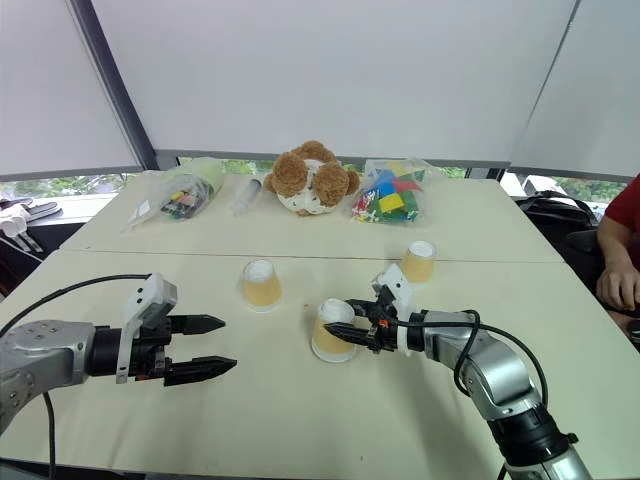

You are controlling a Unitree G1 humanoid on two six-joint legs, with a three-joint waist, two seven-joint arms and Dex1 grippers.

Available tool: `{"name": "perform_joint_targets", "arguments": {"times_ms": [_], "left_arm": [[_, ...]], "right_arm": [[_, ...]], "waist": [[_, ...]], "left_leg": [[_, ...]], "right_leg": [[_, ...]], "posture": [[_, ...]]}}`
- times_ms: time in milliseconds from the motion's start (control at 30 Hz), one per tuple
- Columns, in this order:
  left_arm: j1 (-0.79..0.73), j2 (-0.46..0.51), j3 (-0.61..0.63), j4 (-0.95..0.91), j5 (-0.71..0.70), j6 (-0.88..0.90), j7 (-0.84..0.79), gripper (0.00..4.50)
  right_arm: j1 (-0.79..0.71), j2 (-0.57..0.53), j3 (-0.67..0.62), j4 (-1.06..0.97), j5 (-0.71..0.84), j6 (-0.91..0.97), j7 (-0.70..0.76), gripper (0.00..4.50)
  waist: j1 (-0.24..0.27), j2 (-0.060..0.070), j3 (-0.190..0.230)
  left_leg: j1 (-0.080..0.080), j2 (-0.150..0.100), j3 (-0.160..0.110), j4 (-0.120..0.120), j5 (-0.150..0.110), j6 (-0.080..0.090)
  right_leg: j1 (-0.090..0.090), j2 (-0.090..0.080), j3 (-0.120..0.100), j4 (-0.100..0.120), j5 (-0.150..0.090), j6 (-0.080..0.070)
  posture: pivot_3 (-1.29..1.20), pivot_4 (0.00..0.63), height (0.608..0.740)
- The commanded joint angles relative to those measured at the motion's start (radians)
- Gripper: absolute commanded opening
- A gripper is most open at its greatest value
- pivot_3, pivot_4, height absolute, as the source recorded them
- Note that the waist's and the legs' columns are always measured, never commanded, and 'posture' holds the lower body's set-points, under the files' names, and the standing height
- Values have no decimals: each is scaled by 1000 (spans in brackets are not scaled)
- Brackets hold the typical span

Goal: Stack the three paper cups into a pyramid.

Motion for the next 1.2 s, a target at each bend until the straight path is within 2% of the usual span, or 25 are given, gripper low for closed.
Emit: {"name": "perform_joint_targets", "arguments": {"times_ms": [33, 600, 667, 700, 767, 867, 1033, 1133, 1167, 1200], "left_arm": [[10, -6, 31, -39, -18, -10, 15, 4500], [12, -14, 27, -43, -39, -9, 43, 4500], [10, -14, 25, -41, -39, -9, 45, 4500], [8, -14, 23, -38, -38, -10, 44, 4500], [3, -12, 24, -34, -40, -9, 43, 4500], [-9, -8, 36, -20, -50, -6, 39, 4500], [-95, -6, 64, 35, -105, 6, 39, 4500], [-148, -2, 23, 48, -75, -18, 25, 4500], [-159, -6, 12, 50, -70, -23, 23, 4500], [-177, -15, -6, 51, -65, -26, 21, 4500]], "right_arm": [[-29, 10, -2, 2, -9, -32, 25, 2038], [-80, 38, 2, 125, -122, -135, 21, 2038], [-81, 46, -1, 134, -125, -144, 17, 3111], [-82, 48, -3, 135, -124, -146, 18, 3452], [-77, 41, -13, 118, -117, -145, 24, 4412], [-66, 17, -52, 59, -78, -101, 31, 4465], [-74, -34, -277, -109, 166, 126, -19, 4465], [-134, -12, -456, -43, 277, 182, -133, 4465], [-146, -6, -483, -9, 277, 177, -160, 4465], [-156, -11, -460, 59, 199, 120, -190, 4465]], "waist": [[0, 0, 0], [0, 0, 0], [0, 0, 0], [-1, 0, 0], [0, 0, 0], [1, 0, 0], [5, 0, 0], [4, 0, 0], [2, 0, 0], [1, 0, 0]], "left_leg": [[0, 0, 0, 0, 0, 0], [0, 0, 0, 0, 0, 0], [0, 0, 0, 0, 0, 0], [0, 0, 0, 0, 0, 0], [0, 0, 0, 0, 0, 0], [0, 0, 0, 0, 0, 0], [0, 0, 0, 0, 0, 0], [0, 0, 0, 0, 0, 0], [0, 0, 0, 0, 0, 0], [0, 0, 0, 0, 0, 0]], "right_leg": [[0, 0, 0, 0, 0, 1], [0, 0, 0, 0, 0, 1], [0, 0, 0, 0, 1, 1], [0, 0, 0, 0, 1, 1], [0, 0, 0, 0, 1, 1], [0, 0, 0, 0, 1, 1], [0, 0, 0, 0, 1, 1], [1, 0, 0, 0, 1, 1], [1, 0, 0, 0, 1, 1], [1, 0, 0, 0, 1, 1]], "posture": [[0, 150, 740], [0, 150, 740], [0, 150, 740], [0, 150, 740], [0, 150, 740], [0, 150, 740], [0, 150, 740], [0, 150, 740], [0, 150, 740], [0, 150, 740]]}}
